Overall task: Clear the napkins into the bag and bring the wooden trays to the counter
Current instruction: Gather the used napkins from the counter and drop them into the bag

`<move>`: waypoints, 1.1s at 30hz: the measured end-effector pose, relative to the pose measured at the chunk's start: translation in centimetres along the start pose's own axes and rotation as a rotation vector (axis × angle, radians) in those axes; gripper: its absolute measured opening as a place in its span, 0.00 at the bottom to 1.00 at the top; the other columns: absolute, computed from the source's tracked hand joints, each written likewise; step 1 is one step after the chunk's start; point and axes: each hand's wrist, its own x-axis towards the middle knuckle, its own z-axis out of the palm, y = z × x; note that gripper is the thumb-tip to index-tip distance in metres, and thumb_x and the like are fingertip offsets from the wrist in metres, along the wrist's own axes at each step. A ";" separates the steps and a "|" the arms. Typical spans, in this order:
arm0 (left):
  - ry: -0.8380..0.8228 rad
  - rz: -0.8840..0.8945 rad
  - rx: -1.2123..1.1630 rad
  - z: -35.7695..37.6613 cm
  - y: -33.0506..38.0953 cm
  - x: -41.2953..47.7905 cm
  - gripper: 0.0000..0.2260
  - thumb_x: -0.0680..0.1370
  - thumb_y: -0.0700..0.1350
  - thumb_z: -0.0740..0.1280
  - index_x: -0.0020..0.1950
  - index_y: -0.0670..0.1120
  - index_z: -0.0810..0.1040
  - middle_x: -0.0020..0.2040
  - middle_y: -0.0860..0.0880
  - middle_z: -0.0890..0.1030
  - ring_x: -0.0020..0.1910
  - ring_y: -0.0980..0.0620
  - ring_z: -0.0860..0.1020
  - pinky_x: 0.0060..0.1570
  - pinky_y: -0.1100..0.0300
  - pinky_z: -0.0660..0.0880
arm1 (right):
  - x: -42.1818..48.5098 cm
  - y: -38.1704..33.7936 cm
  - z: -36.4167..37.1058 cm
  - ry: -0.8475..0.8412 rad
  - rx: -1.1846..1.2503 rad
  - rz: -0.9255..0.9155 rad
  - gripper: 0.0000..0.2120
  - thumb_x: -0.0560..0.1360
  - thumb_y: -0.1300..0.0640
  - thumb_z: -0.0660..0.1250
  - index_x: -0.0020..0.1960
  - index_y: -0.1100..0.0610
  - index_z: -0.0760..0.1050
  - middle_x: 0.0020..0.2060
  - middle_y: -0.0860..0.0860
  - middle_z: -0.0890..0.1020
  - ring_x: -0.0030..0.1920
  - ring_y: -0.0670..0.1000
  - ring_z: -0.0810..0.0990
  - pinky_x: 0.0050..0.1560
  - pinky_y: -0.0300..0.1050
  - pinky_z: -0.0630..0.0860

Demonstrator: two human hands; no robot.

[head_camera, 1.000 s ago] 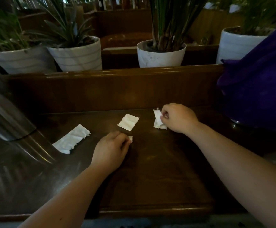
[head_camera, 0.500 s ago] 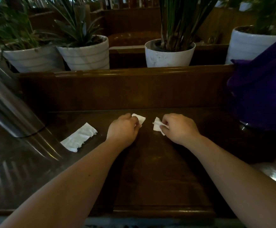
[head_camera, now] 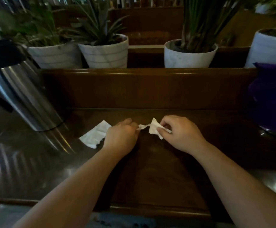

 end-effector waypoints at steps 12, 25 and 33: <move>0.099 -0.222 0.042 -2.8 -11.0 -6.5 0.11 0.79 0.52 0.59 0.57 0.51 0.76 0.49 0.51 0.76 0.42 0.54 0.75 0.37 0.59 0.75 | 2.8 -7.9 5.1 0.005 0.046 -0.030 0.08 0.77 0.45 0.63 0.51 0.47 0.75 0.45 0.44 0.77 0.43 0.44 0.75 0.39 0.41 0.73; -0.015 -0.169 -0.001 -1.6 -12.3 -6.1 0.15 0.77 0.55 0.61 0.61 0.51 0.76 0.59 0.50 0.75 0.52 0.50 0.76 0.49 0.55 0.75 | 2.4 -9.9 6.9 0.082 0.045 0.026 0.08 0.77 0.46 0.63 0.50 0.49 0.76 0.43 0.44 0.76 0.39 0.44 0.74 0.32 0.36 0.63; 0.036 -0.079 -0.038 -1.6 -12.5 -5.9 0.11 0.78 0.51 0.61 0.56 0.50 0.78 0.51 0.51 0.77 0.43 0.52 0.76 0.39 0.56 0.78 | 1.5 -10.6 6.6 0.066 0.039 0.096 0.08 0.77 0.45 0.63 0.51 0.49 0.75 0.43 0.44 0.76 0.40 0.44 0.73 0.33 0.37 0.63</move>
